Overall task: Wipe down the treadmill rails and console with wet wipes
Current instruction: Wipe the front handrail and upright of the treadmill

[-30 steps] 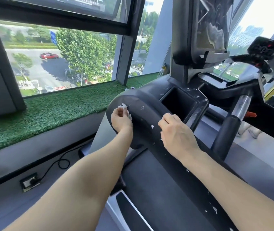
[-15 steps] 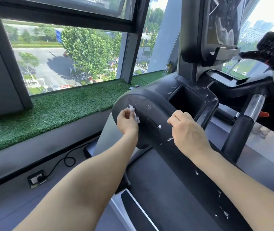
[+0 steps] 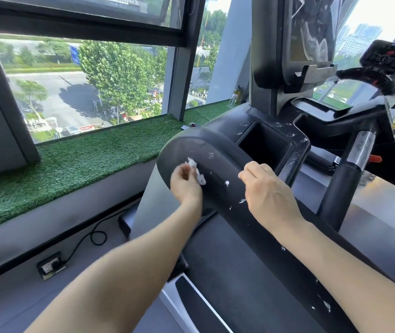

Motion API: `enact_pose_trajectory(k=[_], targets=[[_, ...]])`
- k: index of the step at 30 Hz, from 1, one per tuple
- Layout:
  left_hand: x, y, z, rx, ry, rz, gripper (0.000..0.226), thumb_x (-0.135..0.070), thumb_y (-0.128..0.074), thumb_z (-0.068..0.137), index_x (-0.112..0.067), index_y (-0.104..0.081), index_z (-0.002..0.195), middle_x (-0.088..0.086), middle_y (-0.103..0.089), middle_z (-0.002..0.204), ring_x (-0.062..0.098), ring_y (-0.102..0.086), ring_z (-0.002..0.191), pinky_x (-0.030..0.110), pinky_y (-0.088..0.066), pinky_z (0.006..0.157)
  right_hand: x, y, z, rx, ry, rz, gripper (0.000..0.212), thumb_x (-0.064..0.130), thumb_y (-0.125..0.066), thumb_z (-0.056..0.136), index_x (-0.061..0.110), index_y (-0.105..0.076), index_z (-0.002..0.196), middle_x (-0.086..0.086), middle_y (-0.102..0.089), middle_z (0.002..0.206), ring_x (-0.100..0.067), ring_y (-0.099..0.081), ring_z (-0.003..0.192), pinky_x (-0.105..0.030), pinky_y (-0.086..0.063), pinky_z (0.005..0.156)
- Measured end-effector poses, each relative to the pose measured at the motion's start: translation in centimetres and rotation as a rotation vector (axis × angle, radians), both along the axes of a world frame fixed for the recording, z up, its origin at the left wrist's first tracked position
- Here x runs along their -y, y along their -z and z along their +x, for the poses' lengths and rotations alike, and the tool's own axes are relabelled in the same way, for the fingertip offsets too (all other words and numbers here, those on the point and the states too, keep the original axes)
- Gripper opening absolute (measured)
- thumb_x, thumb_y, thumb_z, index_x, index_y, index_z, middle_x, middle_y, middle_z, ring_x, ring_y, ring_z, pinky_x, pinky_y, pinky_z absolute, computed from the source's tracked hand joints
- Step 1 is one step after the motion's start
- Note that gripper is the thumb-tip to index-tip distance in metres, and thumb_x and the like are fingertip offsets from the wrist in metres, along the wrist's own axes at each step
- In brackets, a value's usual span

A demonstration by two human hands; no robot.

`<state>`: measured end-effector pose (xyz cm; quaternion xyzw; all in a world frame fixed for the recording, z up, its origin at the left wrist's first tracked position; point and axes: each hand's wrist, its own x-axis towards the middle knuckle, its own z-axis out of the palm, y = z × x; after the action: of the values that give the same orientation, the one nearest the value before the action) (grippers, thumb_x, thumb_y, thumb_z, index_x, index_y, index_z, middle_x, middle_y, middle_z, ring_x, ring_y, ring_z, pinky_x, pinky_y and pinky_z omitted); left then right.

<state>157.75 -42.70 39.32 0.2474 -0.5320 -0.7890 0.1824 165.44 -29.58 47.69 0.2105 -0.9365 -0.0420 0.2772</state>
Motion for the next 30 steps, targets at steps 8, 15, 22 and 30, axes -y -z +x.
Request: enact_pose_trajectory(k=[8, 15, 22, 30], targets=[[2.2, -1.9, -2.1, -0.046, 0.007, 0.004, 0.016, -0.008, -0.059, 0.093, -0.014, -0.054, 0.079, -0.007, -0.052, 0.069, -0.005, -0.051, 0.054, 0.004, -0.039, 0.051, 0.0, -0.2, 0.2, 0.003, 0.018, 0.031, 0.033, -0.012, -0.077, 0.055, 0.008, -0.062, 0.077, -0.001, -0.057, 0.083, -0.021, -0.055, 0.071, -0.019, -0.037, 0.038], [0.3, -0.5, -1.5, -0.077, 0.064, -0.074, 0.009, -0.025, -0.060, 0.093, -0.016, -0.058, 0.090, 0.008, -0.062, 0.088, 0.011, -0.055, 0.065, 0.017, -0.044, 0.066, 0.0, -0.4, 0.6, 0.003, 0.019, 0.061, 0.033, -0.011, -0.077, 0.053, 0.008, -0.063, 0.076, -0.001, -0.058, 0.083, -0.021, -0.057, 0.071, -0.016, -0.028, 0.041], [2.8, -4.2, -3.9, -0.034, 0.081, -0.205, 0.006, -0.015, -0.060, 0.093, -0.013, -0.056, 0.089, 0.000, -0.057, 0.085, 0.013, -0.051, 0.074, 0.006, -0.036, 0.052, -0.1, -0.2, 0.3, -0.006, 0.018, 0.027, 0.029, -0.011, -0.075, 0.060, 0.009, -0.062, 0.077, 0.000, -0.057, 0.085, -0.020, -0.056, 0.074, -0.021, -0.037, 0.035], [1.1, -3.0, -1.2, -0.061, 0.176, -0.245, 0.009, -0.016, -0.061, 0.092, -0.013, -0.058, 0.084, -0.004, -0.058, 0.072, 0.010, -0.053, 0.067, 0.016, -0.045, 0.068, 0.2, -0.4, 0.6, 0.026, 0.026, 0.023, 0.033, -0.013, -0.076, 0.055, 0.007, -0.064, 0.077, -0.001, -0.058, 0.085, -0.021, -0.056, 0.073, -0.017, -0.030, 0.040]])
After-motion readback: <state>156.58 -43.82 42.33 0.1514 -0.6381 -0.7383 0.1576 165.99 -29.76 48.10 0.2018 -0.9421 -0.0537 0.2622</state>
